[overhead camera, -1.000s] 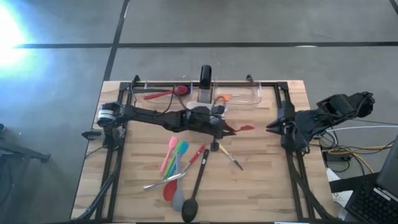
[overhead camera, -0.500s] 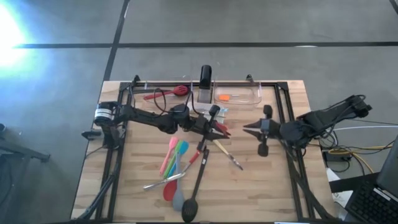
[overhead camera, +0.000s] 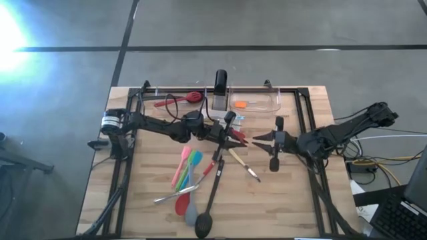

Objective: Pick & Place Kitchen Items
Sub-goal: Put the red spatula into the right transparent bin

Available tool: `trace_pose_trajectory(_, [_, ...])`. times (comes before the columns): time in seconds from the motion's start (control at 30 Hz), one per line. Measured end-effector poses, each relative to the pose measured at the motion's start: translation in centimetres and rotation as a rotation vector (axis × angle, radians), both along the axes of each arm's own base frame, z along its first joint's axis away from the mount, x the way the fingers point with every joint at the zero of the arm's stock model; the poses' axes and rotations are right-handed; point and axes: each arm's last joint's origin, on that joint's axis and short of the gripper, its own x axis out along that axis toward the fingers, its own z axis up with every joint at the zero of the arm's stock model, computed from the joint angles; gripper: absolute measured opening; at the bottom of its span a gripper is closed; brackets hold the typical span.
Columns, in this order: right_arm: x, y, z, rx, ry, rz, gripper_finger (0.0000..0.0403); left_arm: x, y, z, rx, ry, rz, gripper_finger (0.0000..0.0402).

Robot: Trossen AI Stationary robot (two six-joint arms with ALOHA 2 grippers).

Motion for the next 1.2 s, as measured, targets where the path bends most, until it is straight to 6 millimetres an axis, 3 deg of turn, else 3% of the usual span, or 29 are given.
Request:
trace_pose_trajectory(0.33, [2.8, 0.6, 0.2, -0.013, 0.038, -0.023, 0.0143, 0.3, 0.4, 0.1, -0.008, 0.032, 0.032, 0.0032])
trace_pose_trajectory(0.53, [4.7, 0.7, 0.5, -0.030, 0.060, -0.047, 0.0156, 0.4, 0.4, 0.3, -0.006, 0.040, 0.027, 0.0032])
trace_pose_trajectory(0.67, [5.5, 0.7, 0.3, -0.055, 0.125, -0.057, 0.0126, 0.4, 0.4, 0.3, 0.002, 0.045, 0.028, 0.0032])
trace_pose_trajectory(0.87, [5.5, 0.9, 0.9, -0.060, 0.161, -0.054, 0.0027, 0.4, 0.4, 0.3, 0.016, 0.039, 0.036, 0.0032])
trace_pose_trajectory(1.03, [5.1, 0.7, 1.1, -0.064, 0.176, -0.051, 0.0025, 0.5, 0.4, 0.2, -0.011, 0.064, 0.037, 0.0035])
trace_pose_trajectory(1.2, [3.9, 0.2, 1.7, -0.107, 0.219, -0.115, 0.0025, 0.4, 0.5, 0.1, -0.047, 0.114, 0.045, 0.0120])
